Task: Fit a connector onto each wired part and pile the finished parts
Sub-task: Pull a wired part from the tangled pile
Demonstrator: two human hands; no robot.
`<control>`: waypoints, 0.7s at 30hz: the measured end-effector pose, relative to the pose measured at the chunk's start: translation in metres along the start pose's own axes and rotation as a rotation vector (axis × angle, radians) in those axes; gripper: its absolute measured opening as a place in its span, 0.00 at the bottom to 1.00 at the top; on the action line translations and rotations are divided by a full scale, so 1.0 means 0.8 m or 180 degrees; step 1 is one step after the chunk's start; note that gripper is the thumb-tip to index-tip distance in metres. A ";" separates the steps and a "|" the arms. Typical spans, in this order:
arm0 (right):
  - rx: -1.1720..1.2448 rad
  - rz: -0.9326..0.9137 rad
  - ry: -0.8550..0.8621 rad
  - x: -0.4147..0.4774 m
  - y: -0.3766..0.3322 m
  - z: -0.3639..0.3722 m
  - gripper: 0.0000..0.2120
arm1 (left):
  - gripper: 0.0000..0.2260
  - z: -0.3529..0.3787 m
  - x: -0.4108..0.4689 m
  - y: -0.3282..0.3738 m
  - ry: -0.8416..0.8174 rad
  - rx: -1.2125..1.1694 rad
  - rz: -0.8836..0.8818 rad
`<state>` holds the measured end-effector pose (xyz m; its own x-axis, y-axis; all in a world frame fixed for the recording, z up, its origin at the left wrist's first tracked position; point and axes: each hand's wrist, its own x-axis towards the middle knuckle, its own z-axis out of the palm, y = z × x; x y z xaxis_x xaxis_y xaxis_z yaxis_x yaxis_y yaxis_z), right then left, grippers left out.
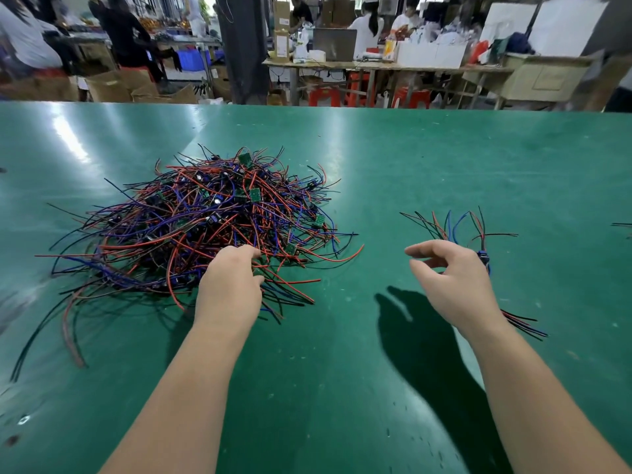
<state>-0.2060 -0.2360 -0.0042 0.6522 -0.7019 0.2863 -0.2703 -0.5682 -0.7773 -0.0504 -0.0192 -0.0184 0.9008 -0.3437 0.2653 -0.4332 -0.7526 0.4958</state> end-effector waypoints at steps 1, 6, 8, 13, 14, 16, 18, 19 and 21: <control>0.0066 0.0011 -0.0007 -0.001 0.000 0.001 0.08 | 0.17 0.001 0.001 -0.001 -0.0065 0.0064 0.0056; 0.0326 0.0059 -0.0075 -0.001 0.000 0.005 0.11 | 0.21 0.004 0.000 0.001 -0.0234 0.0287 0.0024; 0.0402 0.0102 -0.0071 -0.001 0.000 0.006 0.11 | 0.16 0.003 -0.004 0.003 -0.0194 0.0541 -0.0054; 0.0528 0.0184 -0.0043 0.000 0.002 0.007 0.13 | 0.11 0.000 -0.007 -0.001 0.0055 0.1277 -0.0158; 0.0536 0.0197 -0.0040 0.000 0.002 0.007 0.13 | 0.11 0.001 -0.006 -0.002 0.0093 0.1251 -0.0175; 0.0555 0.0214 -0.0038 0.000 0.002 0.007 0.12 | 0.13 0.001 -0.004 -0.005 0.0110 0.1132 -0.0146; 0.0575 0.0222 -0.0042 -0.001 0.002 0.008 0.12 | 0.14 0.002 -0.002 -0.008 0.0106 0.1057 -0.0071; 0.0588 0.0225 -0.0046 -0.001 0.001 0.009 0.12 | 0.13 0.002 -0.002 -0.009 0.0119 0.1021 -0.0054; 0.0600 0.0233 -0.0059 -0.002 0.000 0.008 0.13 | 0.10 0.003 0.000 -0.011 0.0203 0.0904 -0.0031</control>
<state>-0.2023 -0.2318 -0.0082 0.6492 -0.7293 0.2161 -0.1812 -0.4242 -0.8872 -0.0465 -0.0143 -0.0246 0.8974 -0.3064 0.3175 -0.3909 -0.8859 0.2498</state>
